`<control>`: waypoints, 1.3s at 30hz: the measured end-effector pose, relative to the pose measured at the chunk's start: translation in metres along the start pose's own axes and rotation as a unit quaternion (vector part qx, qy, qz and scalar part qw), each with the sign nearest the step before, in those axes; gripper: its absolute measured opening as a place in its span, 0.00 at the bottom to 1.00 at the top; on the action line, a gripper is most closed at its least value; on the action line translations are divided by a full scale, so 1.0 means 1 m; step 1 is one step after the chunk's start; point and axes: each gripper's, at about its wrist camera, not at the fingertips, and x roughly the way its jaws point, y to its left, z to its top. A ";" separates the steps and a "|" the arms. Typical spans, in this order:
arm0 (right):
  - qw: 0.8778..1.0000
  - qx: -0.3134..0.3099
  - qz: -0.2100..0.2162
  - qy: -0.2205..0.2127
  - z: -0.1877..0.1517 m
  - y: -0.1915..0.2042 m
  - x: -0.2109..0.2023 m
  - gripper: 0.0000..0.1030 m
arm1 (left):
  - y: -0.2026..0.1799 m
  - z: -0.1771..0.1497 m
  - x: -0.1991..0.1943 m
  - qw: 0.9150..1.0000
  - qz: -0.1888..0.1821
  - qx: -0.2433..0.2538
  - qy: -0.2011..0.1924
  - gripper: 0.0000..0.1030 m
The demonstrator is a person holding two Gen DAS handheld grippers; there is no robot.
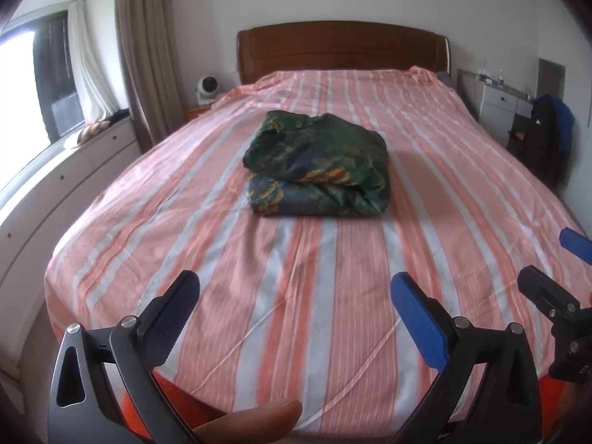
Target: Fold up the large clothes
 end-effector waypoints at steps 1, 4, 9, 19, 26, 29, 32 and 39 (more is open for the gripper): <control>1.000 -0.001 -0.001 0.001 0.000 0.000 0.000 1.00 | -0.001 0.000 0.000 1.000 0.001 0.001 0.002 1.00; 1.000 -0.001 -0.008 0.009 -0.002 0.000 0.001 1.00 | -0.001 -0.002 0.001 1.000 0.003 0.001 0.007 1.00; 1.000 0.001 -0.011 0.026 -0.005 0.001 0.005 1.00 | 0.002 -0.004 0.001 1.000 0.008 0.002 0.013 1.00; 0.998 -0.006 -0.007 0.061 -0.012 0.015 -0.002 1.00 | 0.007 -0.007 -0.003 1.000 -0.004 0.001 0.023 1.00; 0.998 -0.002 0.006 0.065 -0.017 0.013 -0.010 1.00 | -0.004 -0.009 0.000 0.999 -0.014 0.005 0.035 1.00; 0.998 0.001 0.004 0.062 -0.016 0.011 -0.012 1.00 | -0.008 -0.010 0.000 0.999 -0.020 0.010 0.040 1.00; 0.998 0.006 -0.002 0.060 -0.015 0.008 -0.012 1.00 | -0.009 -0.010 0.000 0.999 -0.024 0.010 0.040 1.00; 0.998 0.014 -0.012 0.066 -0.017 0.004 -0.008 1.00 | -0.005 -0.009 0.001 0.999 -0.017 0.000 0.039 1.00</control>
